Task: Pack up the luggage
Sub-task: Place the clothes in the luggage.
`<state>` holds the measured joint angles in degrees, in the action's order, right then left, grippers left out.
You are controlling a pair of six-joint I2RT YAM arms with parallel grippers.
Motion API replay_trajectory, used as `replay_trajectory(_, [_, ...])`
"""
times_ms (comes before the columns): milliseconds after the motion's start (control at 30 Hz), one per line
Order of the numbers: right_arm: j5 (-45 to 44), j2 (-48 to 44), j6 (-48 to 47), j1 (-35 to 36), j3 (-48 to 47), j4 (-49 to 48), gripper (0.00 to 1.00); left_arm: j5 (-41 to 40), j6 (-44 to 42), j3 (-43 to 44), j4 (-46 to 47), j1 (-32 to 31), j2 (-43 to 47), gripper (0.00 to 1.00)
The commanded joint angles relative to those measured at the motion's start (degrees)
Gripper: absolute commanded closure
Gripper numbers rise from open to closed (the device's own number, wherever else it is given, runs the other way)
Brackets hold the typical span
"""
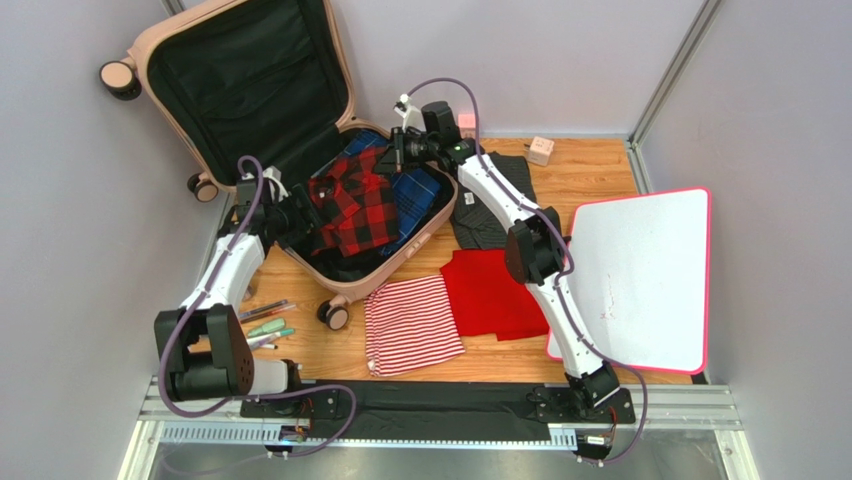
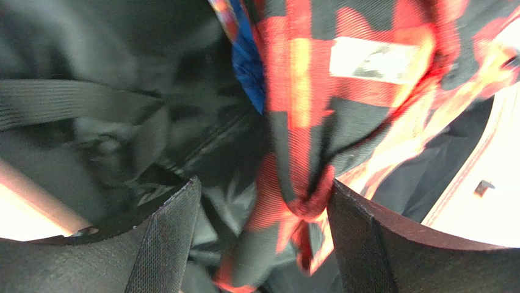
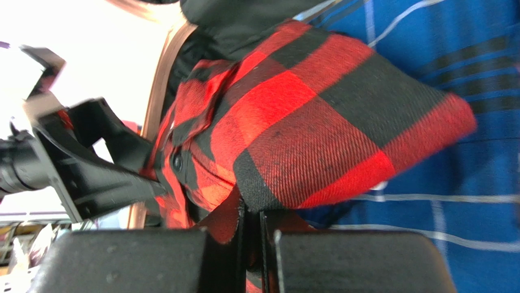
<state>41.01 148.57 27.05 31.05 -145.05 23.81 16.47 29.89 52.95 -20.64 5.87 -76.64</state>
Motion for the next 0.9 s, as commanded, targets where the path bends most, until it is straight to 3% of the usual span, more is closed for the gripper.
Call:
replay_trajectory(0, [-4.53, -3.37, -1.47, -0.72, -1.55, -2.98, 1.0, 1.9, 0.69, -0.04, 2.19, -1.21, -2.89, 0.2])
replay_trajectory(333, [-12.36, -7.07, -8.59, -0.81, -1.98, 5.53, 0.98, 7.51, 4.91, -2.76, 8.59, -4.37, -7.11, 0.23])
replay_trajectory(533, [-15.17, -9.62, -8.68, -0.37, -1.46, 5.46, 0.94, 8.67, 7.37, -3.2, 11.76, -5.69, -9.75, 0.31])
replay_trajectory(733, [-19.73, -9.0, -9.11, 0.06, -2.69, 5.54, 0.94, 9.98, 8.96, -2.15, 13.35, -8.24, -10.98, 0.58])
replay_trajectory(867, [-24.83, -9.44, -9.99, 0.59, -3.13, 5.37, 0.94, 10.25, 9.57, -1.27, 13.44, -10.78, -12.39, 0.69])
